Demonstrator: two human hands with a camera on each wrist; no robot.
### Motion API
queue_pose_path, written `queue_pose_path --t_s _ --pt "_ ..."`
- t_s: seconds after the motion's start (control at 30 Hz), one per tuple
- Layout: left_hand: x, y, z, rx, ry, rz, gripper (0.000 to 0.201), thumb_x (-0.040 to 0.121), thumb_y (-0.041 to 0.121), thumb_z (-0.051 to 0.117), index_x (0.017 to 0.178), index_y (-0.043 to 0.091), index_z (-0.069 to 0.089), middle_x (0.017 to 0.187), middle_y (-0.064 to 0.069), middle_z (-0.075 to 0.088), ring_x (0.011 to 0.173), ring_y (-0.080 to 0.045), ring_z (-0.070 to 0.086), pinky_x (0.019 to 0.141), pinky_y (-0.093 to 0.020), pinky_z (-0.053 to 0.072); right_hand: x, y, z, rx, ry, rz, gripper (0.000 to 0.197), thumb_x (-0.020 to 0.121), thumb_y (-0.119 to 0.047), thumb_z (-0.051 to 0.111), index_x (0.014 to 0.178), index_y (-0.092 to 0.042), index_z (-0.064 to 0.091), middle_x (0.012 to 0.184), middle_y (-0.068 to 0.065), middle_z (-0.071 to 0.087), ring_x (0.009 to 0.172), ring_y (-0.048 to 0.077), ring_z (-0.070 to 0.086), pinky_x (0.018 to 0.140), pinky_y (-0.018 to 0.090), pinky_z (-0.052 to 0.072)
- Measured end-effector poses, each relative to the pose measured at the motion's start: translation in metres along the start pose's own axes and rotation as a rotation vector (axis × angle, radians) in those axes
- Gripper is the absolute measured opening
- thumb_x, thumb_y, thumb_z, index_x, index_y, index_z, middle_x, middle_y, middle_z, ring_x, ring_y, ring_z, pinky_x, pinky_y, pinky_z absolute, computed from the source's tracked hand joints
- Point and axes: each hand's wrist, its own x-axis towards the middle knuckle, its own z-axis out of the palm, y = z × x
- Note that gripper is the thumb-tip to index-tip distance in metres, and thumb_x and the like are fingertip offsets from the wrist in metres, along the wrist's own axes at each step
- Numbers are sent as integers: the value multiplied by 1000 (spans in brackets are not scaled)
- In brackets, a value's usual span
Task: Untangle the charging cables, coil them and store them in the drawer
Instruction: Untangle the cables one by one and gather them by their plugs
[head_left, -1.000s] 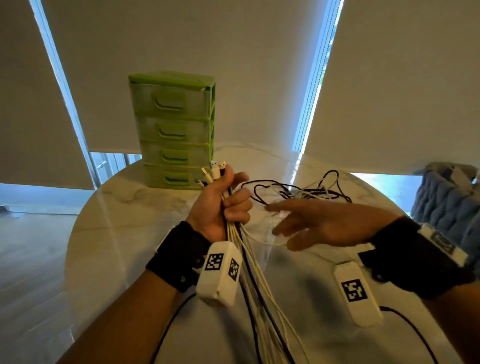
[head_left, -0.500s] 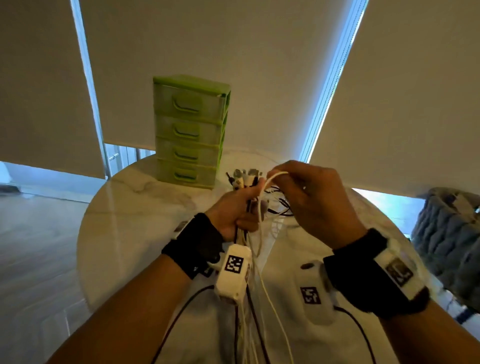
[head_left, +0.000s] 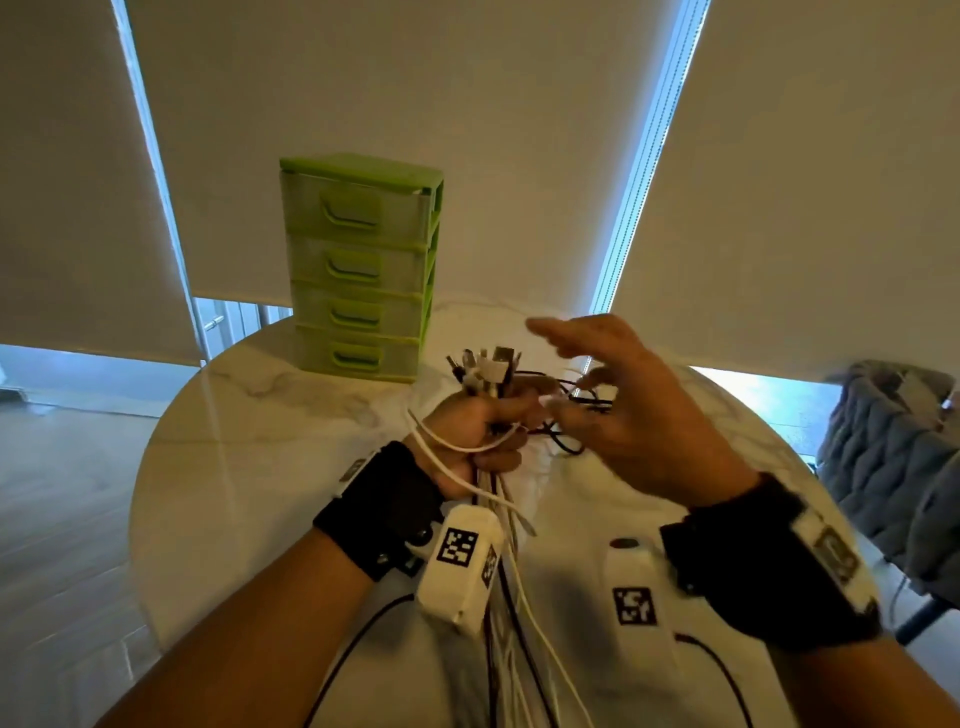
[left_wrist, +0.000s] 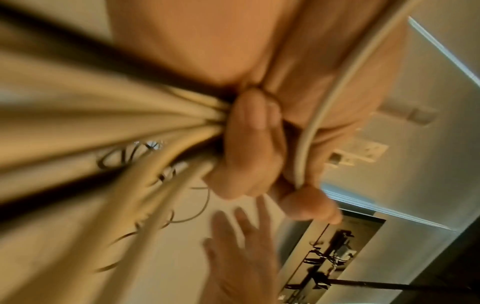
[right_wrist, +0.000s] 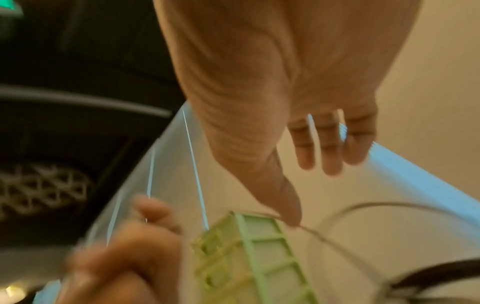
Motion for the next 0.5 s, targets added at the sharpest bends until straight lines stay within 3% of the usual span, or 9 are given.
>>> queue_pose_path --t_s 0.07,0.13,0.2,0.27,0.37,0.5 --pt "-5 0 3 -15 -168 45 10 84 23 65 89 18 72 64 1 52 35 -2 26 30 -12 26 8 27 -19 -156 64 223 65 83 -12 72 138 -31 45 116 -4 39 101 13 50 79 14 40" --pt "-10 2 1 -52 -333 116 13 77 25 75 90 22 74 63 6 56 41 -5 20 34 -12 28 17 54 -16 -345 -141 352 51 85 -24 71 133 -28 53 114 -1 42 94 16 51 83 23 41" --pt "-15 5 -2 -74 -408 151 20 79 25 74 99 24 74 62 6 57 42 -5 24 36 -13 29 27 76 -9 -398 -259 421 21 93 -31 61 110 -22 69 107 0 58 86 14 54 78 24 42" --pt "-20 11 -6 -73 -439 151 34 87 25 65 121 30 66 64 4 59 42 -4 29 37 -14 30 35 86 -11 -254 -198 455 21 98 -28 53 88 -20 70 91 1 68 77 15 60 66 25 47" --pt "-17 13 -15 -10 -277 101 42 94 29 48 134 40 51 73 -5 68 36 -4 28 34 -12 26 47 79 -18 -19 -42 466 23 97 -26 55 85 -12 71 74 9 69 68 21 65 66 33 56" --pt "-9 13 -14 -2 -9 29 42 89 25 50 130 32 52 66 -3 58 33 -3 32 31 -14 21 54 69 -14 37 -73 431 25 92 -32 61 100 -10 71 73 10 69 67 21 70 73 36 61"
